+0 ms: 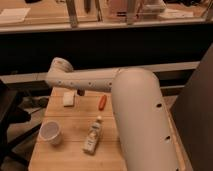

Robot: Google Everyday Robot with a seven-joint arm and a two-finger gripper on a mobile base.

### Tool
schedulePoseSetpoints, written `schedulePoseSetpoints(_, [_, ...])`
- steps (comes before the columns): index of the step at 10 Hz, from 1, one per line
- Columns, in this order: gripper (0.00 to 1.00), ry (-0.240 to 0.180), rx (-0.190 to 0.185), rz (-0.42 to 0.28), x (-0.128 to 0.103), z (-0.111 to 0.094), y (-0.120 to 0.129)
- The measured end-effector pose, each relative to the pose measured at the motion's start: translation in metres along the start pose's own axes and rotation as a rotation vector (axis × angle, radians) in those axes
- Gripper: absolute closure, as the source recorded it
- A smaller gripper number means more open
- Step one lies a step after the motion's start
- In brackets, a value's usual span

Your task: Place the eraser on the white sponge

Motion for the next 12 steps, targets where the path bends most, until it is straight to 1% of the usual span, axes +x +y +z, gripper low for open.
schedulePoseSetpoints(1, [1.00,-0.018,0.061,-0.002,-0.002,0.002,-0.006])
schedulePoseSetpoints(2, [1.00,-0.051,0.145,-0.003,-0.008,0.009,-0.015])
schedulePoseSetpoints(4, [1.00,-0.086,0.201,-0.016,-0.016,0.017,-0.028])
schedulePoseSetpoints(5, [1.00,-0.105,0.240,-0.023,-0.020,0.020,-0.037])
schedulePoseSetpoints(6, [1.00,-0.129,0.290,-0.030,-0.026,0.026,-0.046])
schedulePoseSetpoints(7, [0.98,-0.146,0.319,-0.039,-0.030,0.029,-0.053])
schedulePoseSetpoints(8, [0.91,-0.166,0.357,-0.051,-0.035,0.032,-0.063])
schedulePoseSetpoints(9, [0.80,-0.186,0.389,-0.061,-0.040,0.035,-0.069])
schedulePoseSetpoints(10, [0.71,-0.200,0.417,-0.075,-0.043,0.036,-0.075])
schedulePoseSetpoints(11, [0.63,-0.208,0.435,-0.097,-0.047,0.037,-0.083])
schedulePoseSetpoints(12, [0.51,-0.228,0.459,-0.133,-0.054,0.037,-0.099])
